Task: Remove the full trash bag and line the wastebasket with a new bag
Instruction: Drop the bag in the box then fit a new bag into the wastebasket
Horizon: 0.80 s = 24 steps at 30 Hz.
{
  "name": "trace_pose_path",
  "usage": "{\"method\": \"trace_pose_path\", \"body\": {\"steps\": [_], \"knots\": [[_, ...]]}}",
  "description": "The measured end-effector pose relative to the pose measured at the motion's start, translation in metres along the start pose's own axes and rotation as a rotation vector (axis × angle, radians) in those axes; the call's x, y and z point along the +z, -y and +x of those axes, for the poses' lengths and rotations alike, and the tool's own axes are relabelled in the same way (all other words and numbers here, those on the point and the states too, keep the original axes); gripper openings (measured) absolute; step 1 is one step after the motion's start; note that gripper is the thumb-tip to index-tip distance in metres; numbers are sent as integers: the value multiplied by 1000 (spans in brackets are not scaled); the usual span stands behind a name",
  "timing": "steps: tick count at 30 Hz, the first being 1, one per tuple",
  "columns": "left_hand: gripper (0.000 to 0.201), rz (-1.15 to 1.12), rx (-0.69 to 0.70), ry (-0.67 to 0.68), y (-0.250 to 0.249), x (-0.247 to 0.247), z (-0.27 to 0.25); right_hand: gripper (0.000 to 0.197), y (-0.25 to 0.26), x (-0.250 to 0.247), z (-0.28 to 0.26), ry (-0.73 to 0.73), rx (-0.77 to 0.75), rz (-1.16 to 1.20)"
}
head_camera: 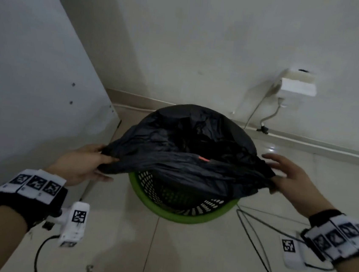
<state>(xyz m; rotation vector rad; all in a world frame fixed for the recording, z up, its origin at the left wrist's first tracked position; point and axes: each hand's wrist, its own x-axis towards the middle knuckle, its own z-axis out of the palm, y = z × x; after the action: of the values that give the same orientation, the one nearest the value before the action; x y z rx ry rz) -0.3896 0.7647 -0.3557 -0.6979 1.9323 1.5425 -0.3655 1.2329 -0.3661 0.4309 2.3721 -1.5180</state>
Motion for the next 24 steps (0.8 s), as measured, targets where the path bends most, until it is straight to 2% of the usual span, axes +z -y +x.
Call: {"method": "trace_pose_path", "body": {"steps": [2, 5, 7, 9, 10, 11, 14, 16, 18, 22, 24], "knots": [[34, -176, 20, 33, 7, 0, 0, 53, 4, 6, -15, -59, -118, -110], [43, -411, 89, 47, 17, -5, 0, 61, 3, 19, -36, -72, -259, -333], [40, -466, 106, 49, 25, -7, -1, 49, 1, 28, -55, -53, -261, -342], [32, -475, 61, 84, 32, -4, -7, 28, -2, 43, -75, -24, -257, -290], [29, -459, 42, 104, 36, -3, -11, 17, -6, 50, -85, -33, -283, -298], [27, -409, 20, 117, 40, -1, -14, 15, -9, 57, -94, -82, -306, -366], [31, -106, -37, 138, 49, 0, -19, 20, -22, 78, -109, -295, -528, -756], [32, 2, -54, 137, 52, 3, -23, 11, -22, 91, -120, -288, -645, -880], [32, 42, -34, 142, 54, 4, -25, 14, -19, 98, -131, -274, -701, -915], [38, 188, 12, 177, 68, -4, -19, 21, -39, 99, -151, -166, -674, -999], [36, 312, 17, 141, 77, -2, -14, 19, -54, 100, -152, -115, -623, -1065]]}}
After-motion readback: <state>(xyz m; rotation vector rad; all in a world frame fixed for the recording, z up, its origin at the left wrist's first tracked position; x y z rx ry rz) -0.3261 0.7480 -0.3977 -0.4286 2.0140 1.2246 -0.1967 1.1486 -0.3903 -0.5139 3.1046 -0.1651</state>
